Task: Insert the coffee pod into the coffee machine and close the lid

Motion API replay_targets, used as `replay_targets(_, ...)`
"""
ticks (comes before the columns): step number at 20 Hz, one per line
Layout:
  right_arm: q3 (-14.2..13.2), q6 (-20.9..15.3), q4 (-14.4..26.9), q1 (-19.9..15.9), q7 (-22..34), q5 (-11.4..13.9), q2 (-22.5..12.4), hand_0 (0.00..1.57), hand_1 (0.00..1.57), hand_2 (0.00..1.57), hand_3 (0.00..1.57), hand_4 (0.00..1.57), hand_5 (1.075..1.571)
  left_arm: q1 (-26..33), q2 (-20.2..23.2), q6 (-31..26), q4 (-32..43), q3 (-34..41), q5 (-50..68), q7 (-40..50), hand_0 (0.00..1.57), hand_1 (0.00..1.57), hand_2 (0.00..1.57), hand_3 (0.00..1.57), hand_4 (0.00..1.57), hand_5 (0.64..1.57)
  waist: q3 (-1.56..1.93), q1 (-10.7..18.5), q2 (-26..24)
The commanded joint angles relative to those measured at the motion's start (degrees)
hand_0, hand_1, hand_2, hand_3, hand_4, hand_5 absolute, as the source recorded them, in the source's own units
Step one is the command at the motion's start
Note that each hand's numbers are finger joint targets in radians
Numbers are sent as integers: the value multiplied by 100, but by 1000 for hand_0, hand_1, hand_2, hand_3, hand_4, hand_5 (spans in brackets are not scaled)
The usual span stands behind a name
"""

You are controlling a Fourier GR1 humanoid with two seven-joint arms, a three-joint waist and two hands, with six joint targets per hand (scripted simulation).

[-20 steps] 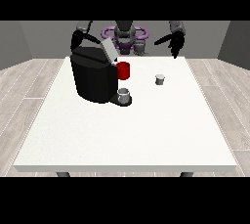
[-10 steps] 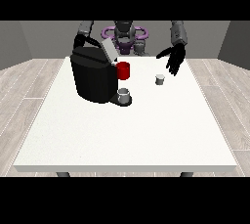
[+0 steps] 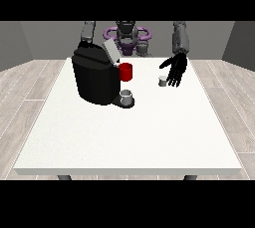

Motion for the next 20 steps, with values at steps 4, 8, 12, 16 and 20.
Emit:
replay_targets(4,-4,28,192,-448,17,84,-16,0,0,0,0,0,1571,-509,-340,1047,645,-96,-749,-109,940,940,950,692,81,1571,-1,-167,334)
replay_targets(8,-26,184,464,-115,-34,-2,-44,0,0,0,0,0,1571,-352,-334,1187,671,-413,-1174,-433,1071,1071,1132,931,465,1571,1,-61,-17)
replay_targets(12,-184,389,430,-443,-165,-284,-129,0,0,0,0,0,1571,-579,-21,1143,1072,-486,-1567,-430,817,817,956,799,368,1571,1,-155,215)
replay_targets(16,86,305,261,-248,74,-24,-57,0,0,0,0,0,1571,-657,48,1010,1512,-607,-1871,-411,912,912,1036,891,335,1571,-1,-302,27)
replay_targets(20,-326,242,750,-212,-386,-200,-154,0,0,0,0,0,1571,-728,151,720,1590,-690,-2049,-523,789,789,960,845,392,1571,1,-90,55)
